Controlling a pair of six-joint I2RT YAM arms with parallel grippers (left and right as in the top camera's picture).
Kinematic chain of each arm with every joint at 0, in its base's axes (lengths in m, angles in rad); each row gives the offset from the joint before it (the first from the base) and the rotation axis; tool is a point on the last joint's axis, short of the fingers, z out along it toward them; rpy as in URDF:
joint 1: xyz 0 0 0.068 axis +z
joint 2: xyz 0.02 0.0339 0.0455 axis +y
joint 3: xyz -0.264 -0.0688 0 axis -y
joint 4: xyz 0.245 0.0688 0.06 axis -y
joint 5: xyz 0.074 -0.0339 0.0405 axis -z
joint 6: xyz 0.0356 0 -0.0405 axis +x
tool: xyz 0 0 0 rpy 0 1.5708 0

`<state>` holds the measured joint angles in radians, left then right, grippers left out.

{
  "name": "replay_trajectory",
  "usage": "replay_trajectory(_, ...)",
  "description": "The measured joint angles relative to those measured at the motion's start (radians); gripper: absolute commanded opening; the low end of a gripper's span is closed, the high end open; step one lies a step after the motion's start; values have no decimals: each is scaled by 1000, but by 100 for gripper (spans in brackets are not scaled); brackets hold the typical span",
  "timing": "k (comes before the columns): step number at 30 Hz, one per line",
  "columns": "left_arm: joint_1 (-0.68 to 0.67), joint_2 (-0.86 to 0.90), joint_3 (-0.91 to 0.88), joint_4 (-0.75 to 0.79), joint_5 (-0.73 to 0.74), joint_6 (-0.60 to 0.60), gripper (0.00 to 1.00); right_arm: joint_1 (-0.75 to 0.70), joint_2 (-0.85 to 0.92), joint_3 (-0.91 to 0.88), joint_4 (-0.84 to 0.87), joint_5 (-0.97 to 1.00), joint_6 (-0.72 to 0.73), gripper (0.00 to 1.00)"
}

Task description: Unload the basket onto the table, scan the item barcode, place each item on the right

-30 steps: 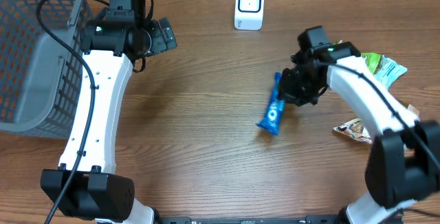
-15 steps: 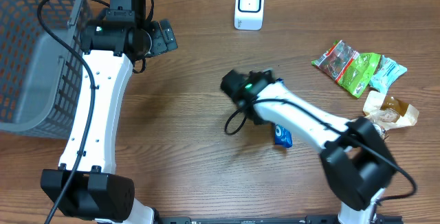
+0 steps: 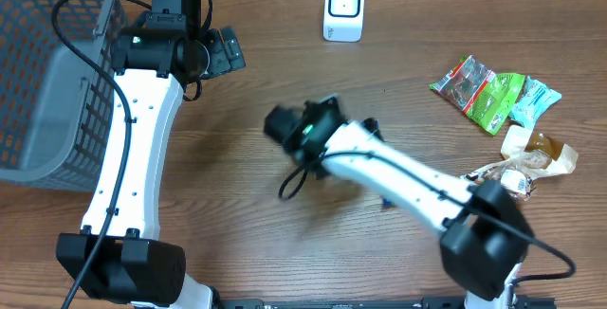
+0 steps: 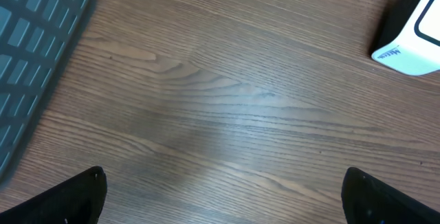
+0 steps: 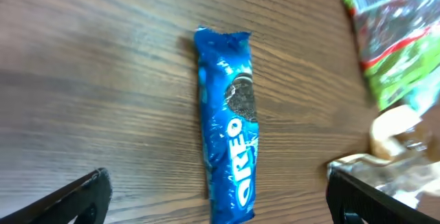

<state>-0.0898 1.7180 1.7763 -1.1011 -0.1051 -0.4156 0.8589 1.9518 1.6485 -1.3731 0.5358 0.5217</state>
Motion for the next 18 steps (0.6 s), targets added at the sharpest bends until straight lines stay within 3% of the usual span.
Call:
replay_trajectory(4, 0, 0, 0, 0, 12, 0, 100, -195, -60, 3, -37, -188, -69, 96)
replay_trajectory(10, 0, 0, 0, 0, 19, 0, 100, -537, -103, -37, -28, -590, -295, 86)
replay_trajectory(15, 0, 0, 0, 1, 19, 0, 100, -701, -104, -189, 44, -856, -472, 68)
replay_trajectory(18, 0, 0, 0, 1, 19, 0, 100, -772, -104, -287, 101, -996, -560, 67)
